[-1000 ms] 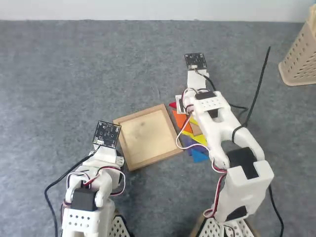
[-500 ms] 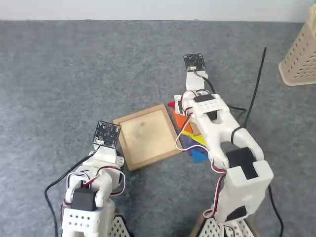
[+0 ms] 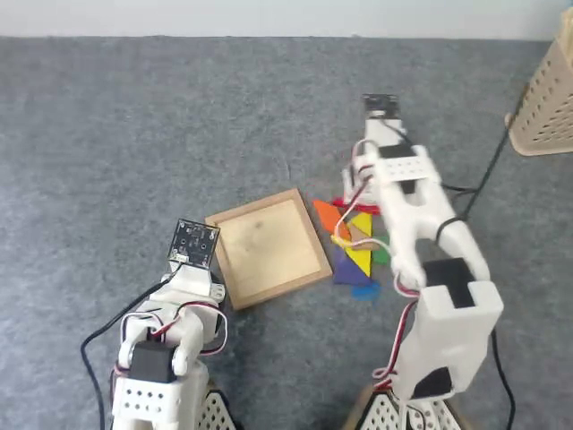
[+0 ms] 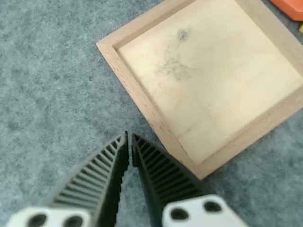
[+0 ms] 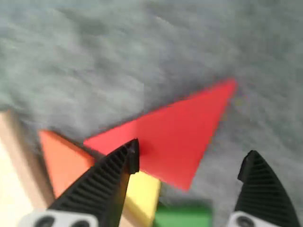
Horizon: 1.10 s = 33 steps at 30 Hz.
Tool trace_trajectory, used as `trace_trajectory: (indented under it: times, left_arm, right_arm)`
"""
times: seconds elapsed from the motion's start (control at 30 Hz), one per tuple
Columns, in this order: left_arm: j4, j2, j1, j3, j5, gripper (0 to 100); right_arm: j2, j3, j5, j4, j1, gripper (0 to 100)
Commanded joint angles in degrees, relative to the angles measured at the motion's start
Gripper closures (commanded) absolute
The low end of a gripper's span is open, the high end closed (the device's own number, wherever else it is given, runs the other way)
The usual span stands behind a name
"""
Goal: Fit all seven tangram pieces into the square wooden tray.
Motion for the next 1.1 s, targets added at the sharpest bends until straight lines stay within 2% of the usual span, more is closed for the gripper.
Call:
trace_trajectory:
  times: [0.0, 0.13, 0.33, 0.43, 0.67, 0.77, 1.07]
  left_arm:
    - [0.4, -1.2, 0.0, -1.1, 0.4, 99]
    - [0.4, -1.2, 0.0, -1.1, 0.4, 99]
    - [0.4, -1.2, 0.0, -1.1, 0.4, 99]
    - [0.4, -1.2, 0.0, -1.1, 0.4, 99]
    - [0.4, -1.2, 0.0, -1.1, 0.4, 99]
    - [0.4, -1.2, 0.0, -1.1, 0.4, 99]
    - [0.4, -1.2, 0.0, -1.1, 0.4, 99]
  right_arm:
    - [0.1, -2.3, 4.0, 5.9, 5.9, 66.6]
    - [0.0, -2.3, 7.4, 6.9, 9.8, 66.5]
    - [-7.7, -2.0, 7.3, 10.2, 9.8, 66.5]
    - [-10.9, -2.0, 4.7, 10.0, 8.2, 66.4]
    - [-9.9, -2.3, 3.9, 7.7, -0.9, 66.4]
    - [-6.8, -2.3, 0.2, 5.0, -1.4, 66.4]
    - [1.5, -2.3, -4.7, 4.6, -1.0, 66.5]
